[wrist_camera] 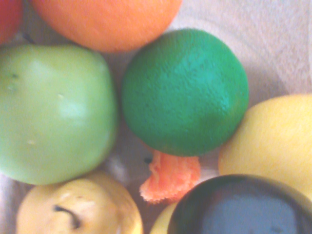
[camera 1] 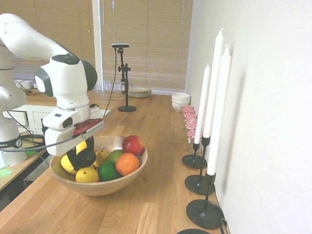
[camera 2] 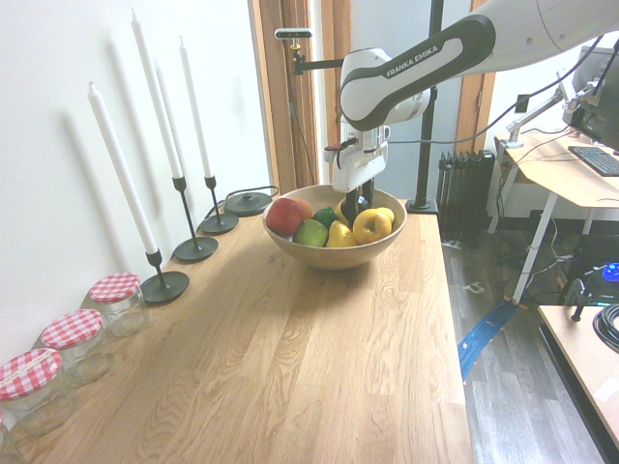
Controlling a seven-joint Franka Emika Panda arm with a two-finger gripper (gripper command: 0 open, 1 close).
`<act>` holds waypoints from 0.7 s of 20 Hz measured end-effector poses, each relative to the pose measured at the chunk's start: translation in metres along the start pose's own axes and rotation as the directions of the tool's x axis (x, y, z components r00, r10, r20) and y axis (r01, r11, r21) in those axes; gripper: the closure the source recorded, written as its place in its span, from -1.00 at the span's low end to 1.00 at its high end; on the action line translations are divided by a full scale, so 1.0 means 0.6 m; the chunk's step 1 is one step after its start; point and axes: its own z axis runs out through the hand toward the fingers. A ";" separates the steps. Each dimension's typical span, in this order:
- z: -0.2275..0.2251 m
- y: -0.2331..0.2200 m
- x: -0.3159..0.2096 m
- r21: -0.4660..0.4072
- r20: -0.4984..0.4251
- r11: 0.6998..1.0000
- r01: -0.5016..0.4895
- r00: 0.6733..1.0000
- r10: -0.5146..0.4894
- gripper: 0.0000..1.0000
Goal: Take plum out of the basket
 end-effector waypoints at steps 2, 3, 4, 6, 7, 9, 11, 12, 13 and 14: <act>-0.033 -0.018 -0.020 0.021 -0.017 0.999 0.029 0.999 -0.028 1.00; -0.054 -0.029 -0.035 0.031 -0.025 0.998 0.047 0.999 -0.046 1.00; -0.077 -0.043 -0.054 0.041 -0.036 0.997 0.067 0.997 -0.065 1.00; -0.124 -0.070 -0.095 0.061 -0.061 0.993 0.104 0.993 -0.100 1.00; -0.148 -0.085 -0.120 0.068 -0.072 0.990 0.121 0.991 -0.116 1.00; -0.191 -0.118 -0.177 0.080 -0.093 0.984 0.161 0.984 -0.153 1.00; -0.224 -0.157 -0.245 0.086 -0.112 0.975 0.206 0.974 -0.196 1.00; -0.233 -0.180 -0.283 0.086 -0.119 0.969 0.230 0.968 -0.220 1.00; -0.238 -0.202 -0.321 0.082 -0.125 0.964 0.253 0.962 -0.242 1.00; -0.237 -0.224 -0.356 0.076 -0.129 0.958 0.276 0.956 -0.265 1.00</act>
